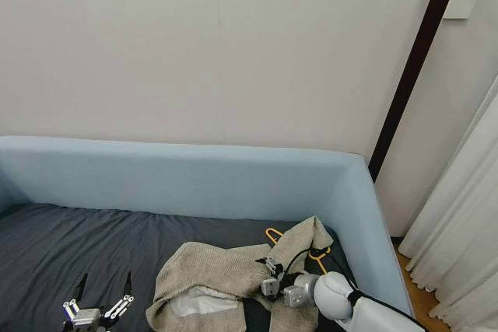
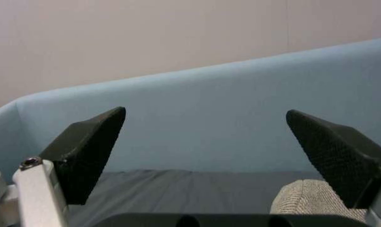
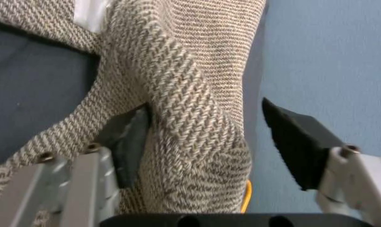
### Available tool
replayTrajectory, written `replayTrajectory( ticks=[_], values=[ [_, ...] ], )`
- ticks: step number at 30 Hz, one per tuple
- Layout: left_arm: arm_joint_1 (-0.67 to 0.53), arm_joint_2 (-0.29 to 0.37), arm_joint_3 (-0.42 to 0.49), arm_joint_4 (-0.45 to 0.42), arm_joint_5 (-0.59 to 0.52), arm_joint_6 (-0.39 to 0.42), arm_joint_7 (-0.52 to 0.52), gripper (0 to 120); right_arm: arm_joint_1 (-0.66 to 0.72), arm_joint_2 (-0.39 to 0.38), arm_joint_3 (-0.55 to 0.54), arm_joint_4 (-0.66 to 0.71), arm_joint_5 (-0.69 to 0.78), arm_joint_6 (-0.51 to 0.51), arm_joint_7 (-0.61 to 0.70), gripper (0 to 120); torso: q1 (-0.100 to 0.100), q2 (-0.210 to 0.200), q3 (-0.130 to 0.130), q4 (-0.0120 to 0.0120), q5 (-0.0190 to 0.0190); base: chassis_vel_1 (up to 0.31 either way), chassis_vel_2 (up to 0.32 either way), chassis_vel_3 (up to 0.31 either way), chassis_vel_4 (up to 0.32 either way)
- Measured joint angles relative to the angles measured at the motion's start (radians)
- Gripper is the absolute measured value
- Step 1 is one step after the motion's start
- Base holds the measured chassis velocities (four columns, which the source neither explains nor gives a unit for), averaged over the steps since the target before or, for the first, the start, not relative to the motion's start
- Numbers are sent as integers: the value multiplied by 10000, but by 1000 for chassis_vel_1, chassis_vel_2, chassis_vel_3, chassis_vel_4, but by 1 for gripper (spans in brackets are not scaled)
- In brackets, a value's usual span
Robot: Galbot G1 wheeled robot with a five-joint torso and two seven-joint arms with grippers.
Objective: Pick up the clothes from the sofa and hang them on the clothes hanger.
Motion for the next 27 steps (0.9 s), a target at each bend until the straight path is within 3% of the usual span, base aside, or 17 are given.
replayTrajectory(
  ticks=[8, 11, 16, 18, 20, 22, 25, 27],
  values=[
    [-11, -6, 105, 21, 66, 0, -46, 100, -198, 82, 114, -126, 570, -1, -305, 39, 0, 0, 0, 0, 0, 0, 0, 0, 0],
    [-55, 65, 112, 87, 67, 0, -129, 100, -199, 60, 155, -142, 888, 122, -408, 25, 0, 0, 0, 0, 0, 0, 0, 0, 0],
    [-105, 116, 127, 163, 57, 8, -176, 100, -187, 44, 276, -155, 1189, 321, -465, 11, 0, 0, 0, 0, 0, 0, 0, 0, 0],
    [-132, 134, 160, 180, 44, 15, -192, 100, -195, -14, 424, -89, 1952, 523, -729, 1, 0, -1, 0, 0, 0, 0, 0, 0, 0],
    [-147, 157, 171, 180, 31, 20, -198, 100, -227, -111, 587, 142, 3054, 545, -1210, 0, 0, -1, 0, 0, 0, 0, 0, 0, 0],
    [-151, 166, 173, 180, 29, 21, -199, 100, -230, -138, 607, 202, 3273, 526, -1297, 0, 0, -1, 0, 0, 1, 0, 0, 0, 0],
    [-234, 238, 210, 216, 13, 44, -205, 100, -139, -574, 743, 1135, 7067, 35, -2059, 0, 0, 0, 0, -1, 1, 0, 0, 0, 0],
    [-248, 240, 227, 222, 12, 50, -206, 100, -80, -632, 775, 1296, 7732, -46, -2102, 0, 0, 0, 0, -1, 1, 0, 0, 0, 0]
  ],
)
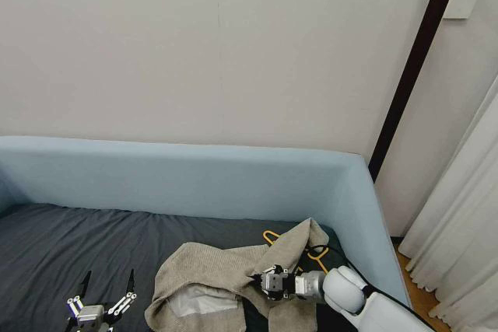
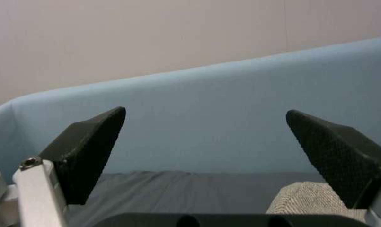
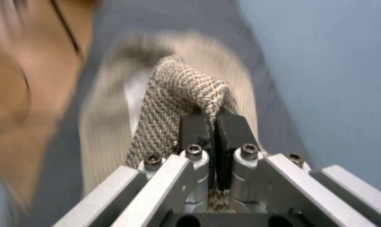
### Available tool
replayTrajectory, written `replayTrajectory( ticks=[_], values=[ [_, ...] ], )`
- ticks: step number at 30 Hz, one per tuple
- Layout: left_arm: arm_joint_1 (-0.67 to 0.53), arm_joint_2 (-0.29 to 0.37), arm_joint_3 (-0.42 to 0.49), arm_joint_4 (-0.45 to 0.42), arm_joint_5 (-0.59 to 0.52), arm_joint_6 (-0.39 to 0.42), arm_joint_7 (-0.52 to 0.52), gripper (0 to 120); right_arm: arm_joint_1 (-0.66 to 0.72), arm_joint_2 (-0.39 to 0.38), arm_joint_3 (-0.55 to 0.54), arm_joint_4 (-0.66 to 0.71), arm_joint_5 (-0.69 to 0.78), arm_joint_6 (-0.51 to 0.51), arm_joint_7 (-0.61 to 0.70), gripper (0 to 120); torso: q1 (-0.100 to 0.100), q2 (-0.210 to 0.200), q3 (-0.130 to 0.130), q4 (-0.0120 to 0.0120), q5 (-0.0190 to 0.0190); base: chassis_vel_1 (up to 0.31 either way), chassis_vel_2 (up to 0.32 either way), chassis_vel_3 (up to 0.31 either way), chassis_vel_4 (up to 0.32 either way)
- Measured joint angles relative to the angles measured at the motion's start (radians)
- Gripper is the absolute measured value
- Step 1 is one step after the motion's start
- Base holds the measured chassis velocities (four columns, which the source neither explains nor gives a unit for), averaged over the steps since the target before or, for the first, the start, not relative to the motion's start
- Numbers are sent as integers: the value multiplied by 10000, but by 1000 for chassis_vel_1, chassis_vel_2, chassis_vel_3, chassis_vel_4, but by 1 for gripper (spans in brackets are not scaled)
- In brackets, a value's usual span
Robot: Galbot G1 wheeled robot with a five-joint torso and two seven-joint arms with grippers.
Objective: Pick up the clothes from the sofa and hang them on the clothes hanger.
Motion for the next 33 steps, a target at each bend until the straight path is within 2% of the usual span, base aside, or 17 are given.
replayTrajectory(
  ticks=[3, 4, 5, 7, 9, 10, 15, 23, 33],
  values=[
    [-69, -17, 134, 49, 2, 20, 0, 100, 347, -189, 127, 852, 3444, -583, 286, 0, 0, 0, 1, 1, -1, 0, 0, 0, 0],
    [-85, -25, 164, 66, 3, 22, 0, 100, 456, -203, 146, 1026, 4181, -716, 504, 0, 0, 0, 0, 1, -2, 0, 0, 0, 0],
    [-85, -25, 164, 66, 3, 22, 0, 100, 456, -203, 146, 1026, 4181, -716, 504, 0, 0, 0, 0, 1, -2, 0, 0, 0, 0],
    [-104, -32, 202, 96, 4, 23, 0, 100, 731, -181, 154, 1333, 5902, -841, 1064, 0, 0, 0, 0, 2, -2, 0, 0, 0, 0],
    [-104, -27, 208, 99, -2, 23, 0, 100, 944, -118, 167, 1499, 6970, -851, 1479, 0, 0, 0, 0, 2, -2, 0, 0, 0, 0],
    [-104, -27, 208, 99, -2, 23, 0, 100, 944, -118, 167, 1499, 6970, -851, 1479, 0, 0, 0, 0, 2, -2, 0, 0, 0, 0],
    [-69, 73, 156, 100, -129, 16, -7, 100, 1582, 76, 389, 2388, 8895, -822, 2323, 0, 0, 0, 1, 1, -1, 0, 0, 0, 0],
    [-38, 73, 121, 85, -185, -13, -11, 100, 2928, 110, 704, 3877, 10386, -837, 3215, 0, 0, 0, 0, 0, -1, 0, 0, 0, 0],
    [-6, -117, 173, -26, -96, -29, -10, 100, 4894, 122, 312, 3792, 11387, -569, 4148, 0, -1, 0, 0, 1, -3, 0, 0, 0, 0]
  ],
)
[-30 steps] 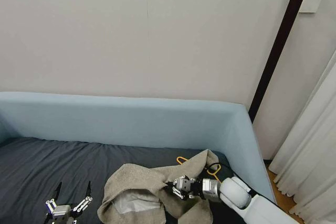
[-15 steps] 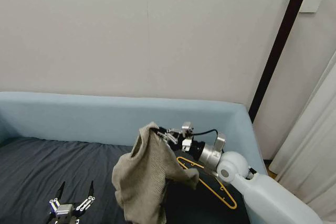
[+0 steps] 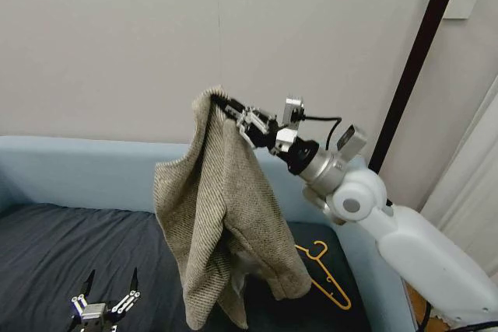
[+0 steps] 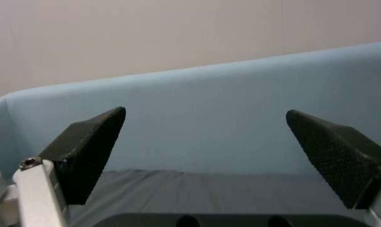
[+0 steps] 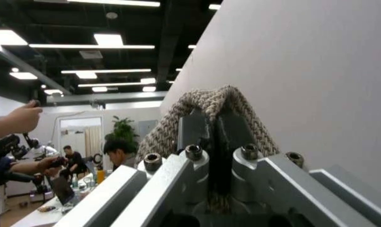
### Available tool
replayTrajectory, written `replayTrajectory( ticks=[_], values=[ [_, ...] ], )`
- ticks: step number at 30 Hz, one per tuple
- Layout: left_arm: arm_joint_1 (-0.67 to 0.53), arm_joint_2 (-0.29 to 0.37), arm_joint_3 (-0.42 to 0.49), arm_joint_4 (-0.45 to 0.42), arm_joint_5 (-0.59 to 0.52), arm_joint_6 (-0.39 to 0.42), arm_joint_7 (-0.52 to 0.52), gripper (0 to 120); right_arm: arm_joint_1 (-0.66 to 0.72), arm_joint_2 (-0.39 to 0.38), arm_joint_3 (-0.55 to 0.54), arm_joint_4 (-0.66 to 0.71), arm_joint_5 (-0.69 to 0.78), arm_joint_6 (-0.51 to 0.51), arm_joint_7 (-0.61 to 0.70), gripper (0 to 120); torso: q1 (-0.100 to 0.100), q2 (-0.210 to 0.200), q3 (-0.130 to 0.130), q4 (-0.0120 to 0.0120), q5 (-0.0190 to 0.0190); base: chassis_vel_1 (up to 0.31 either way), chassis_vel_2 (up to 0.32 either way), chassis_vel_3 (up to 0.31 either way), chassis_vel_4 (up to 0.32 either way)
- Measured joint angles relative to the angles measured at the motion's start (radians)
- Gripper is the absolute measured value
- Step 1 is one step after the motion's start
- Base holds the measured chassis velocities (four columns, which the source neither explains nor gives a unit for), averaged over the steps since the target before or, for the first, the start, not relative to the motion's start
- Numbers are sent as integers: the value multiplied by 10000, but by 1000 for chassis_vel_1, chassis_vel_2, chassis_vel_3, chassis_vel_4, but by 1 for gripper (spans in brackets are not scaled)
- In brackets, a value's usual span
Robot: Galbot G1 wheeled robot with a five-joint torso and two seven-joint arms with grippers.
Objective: Pick up the clothes from the sofa and hang them on the clothes hanger.
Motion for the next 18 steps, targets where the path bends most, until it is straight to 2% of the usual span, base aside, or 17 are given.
replayTrajectory(
  ticks=[5, 10, 14, 15, 18],
  values=[
    [35, -149, 23, 0, 105, -45, -1, 100, 293, 441, -546, -443, -79, 458, 437, 0, 0, 0, -1, 1, 0, 0, 0, 0, 0],
    [127, -156, -100, -5, 119, -97, -17, 100, -1003, 471, -835, -1301, -1019, 719, 128, 0, -1, 0, -1, 3, 1, 0, 0, 0, 0],
    [140, -150, -156, 7, 119, -114, -25, 100, -2514, 8, -1662, -1939, -2438, 747, 832, 0, 0, 0, 0, -1, 5, 0, 0, 0, 0],
    [140, -150, -156, 7, 119, -114, -25, 100, -2514, 8, -1662, -1939, -2438, 747, 832, 0, 0, 0, 0, -1, 5, 0, 0, 0, 0],
    [130, -207, -114, 4, 172, -115, -28, 100, -3489, -207, -2054, -2712, -3819, 377, 1292, 0, 0, 0, 0, -2, 6, 0, 0, 0, 0]
  ],
)
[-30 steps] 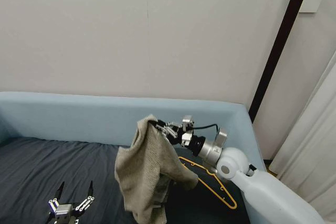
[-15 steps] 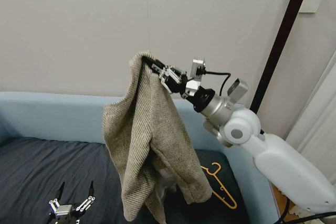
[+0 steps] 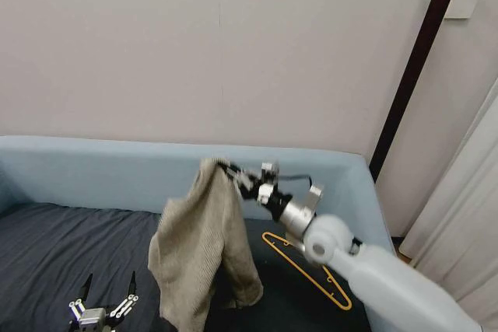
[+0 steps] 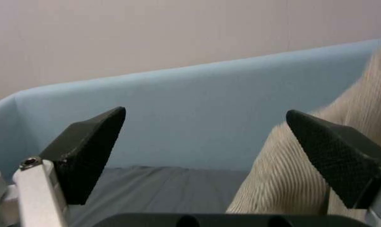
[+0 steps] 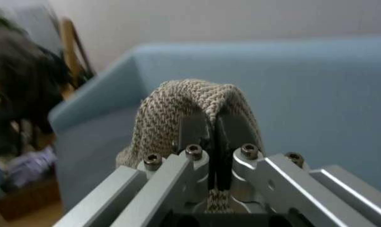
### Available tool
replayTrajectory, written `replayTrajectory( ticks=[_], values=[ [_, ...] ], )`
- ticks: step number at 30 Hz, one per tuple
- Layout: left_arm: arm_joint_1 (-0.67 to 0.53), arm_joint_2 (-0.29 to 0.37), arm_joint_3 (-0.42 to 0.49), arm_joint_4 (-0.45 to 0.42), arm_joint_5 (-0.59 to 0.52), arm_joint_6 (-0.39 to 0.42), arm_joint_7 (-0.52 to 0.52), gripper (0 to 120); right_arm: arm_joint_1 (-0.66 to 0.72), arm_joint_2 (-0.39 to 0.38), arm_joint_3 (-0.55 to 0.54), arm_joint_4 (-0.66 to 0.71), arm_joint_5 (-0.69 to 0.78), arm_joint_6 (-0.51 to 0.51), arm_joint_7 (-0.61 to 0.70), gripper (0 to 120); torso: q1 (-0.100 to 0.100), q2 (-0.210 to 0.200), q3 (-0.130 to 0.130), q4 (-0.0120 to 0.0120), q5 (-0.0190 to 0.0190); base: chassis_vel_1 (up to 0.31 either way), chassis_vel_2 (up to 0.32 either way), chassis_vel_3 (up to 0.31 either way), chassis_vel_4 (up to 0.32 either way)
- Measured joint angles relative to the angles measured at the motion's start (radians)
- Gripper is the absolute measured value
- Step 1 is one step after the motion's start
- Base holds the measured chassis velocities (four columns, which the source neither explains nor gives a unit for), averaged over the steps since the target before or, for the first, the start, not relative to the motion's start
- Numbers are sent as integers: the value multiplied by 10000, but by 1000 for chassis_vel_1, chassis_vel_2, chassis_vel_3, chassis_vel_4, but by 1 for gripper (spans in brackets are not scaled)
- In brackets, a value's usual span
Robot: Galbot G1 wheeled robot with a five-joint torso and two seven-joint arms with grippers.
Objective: Pick up the clothes from the sofa and hang them on the clothes hanger.
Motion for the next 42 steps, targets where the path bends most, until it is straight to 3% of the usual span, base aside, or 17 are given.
replayTrajectory(
  ticks=[11, 14, 16, 19, 22, 23, 27, 33, 34, 36, 42],
  values=[
    [-120, 3, 33, 144, 45, 58, -14, 100, -858, -19, -214, -2844, -3080, -787, 98, 0, 0, 1, -1, 2, -3, 0, 0, 0, 0],
    [-146, 11, 41, 180, 44, 77, -17, 100, -811, 177, 1, -3473, -3727, -951, 703, 0, 0, 1, 0, 1, -3, 0, 0, 0, 0],
    [-177, 10, 95, 212, 48, 95, -18, 100, -752, 408, 205, -3719, -3952, -1228, 1799, 7, 0, 1, 0, 6, -2, 0, 0, 0, 0],
    [-193, 8, 120, 228, 53, 106, -19, 100, -742, 473, 231, -3696, -3885, -1432, 2335, 11, 0, 0, 0, 6, -3, 0, 0, 0, 0],
    [-251, -10, 199, 248, 80, 133, -18, 100, -802, 522, 231, -2864, -2647, -2504, 4635, 27, 0, 0, 0, 2, -5, 0, 0, 0, 0],
    [-269, -16, 227, 252, 91, 145, -19, 100, -838, 595, 236, -2256, -1507, -3079, 5900, 32, 0, 1, -1, 1, -5, 0, 0, 0, 0],
    [-277, -16, 253, 260, 98, 149, -18, 100, -836, 823, 391, -1468, 63, -4003, 7671, 46, 0, 1, -1, 4, -6, 0, 0, 0, 0],
    [-264, 56, 219, 281, 74, 141, -40, 100, -801, 1326, 890, -720, 1897, -4455, 9845, 62, 0, 1, 0, 1, -6, 0, 0, 0, 0],
    [-251, 145, 149, 319, 13, 124, -99, 100, -951, 1838, 1451, -285, 3384, -3972, 11092, 77, 0, 1, -1, 6, -6, 0, 0, 0, 0],
    [-259, 188, 125, 347, -30, 120, -128, 100, -1296, 1964, 1634, 187, 4215, -3346, 11116, 89, 0, 0, 0, 3, -6, 0, 0, 0, 0],
    [-335, 195, 120, 401, -49, 120, -136, 100, -2240, 2464, 1941, 1186, 5210, -2926, 11309, 100, 0, 1, -1, 2, -7, 0, 0, 0, 0]
  ],
)
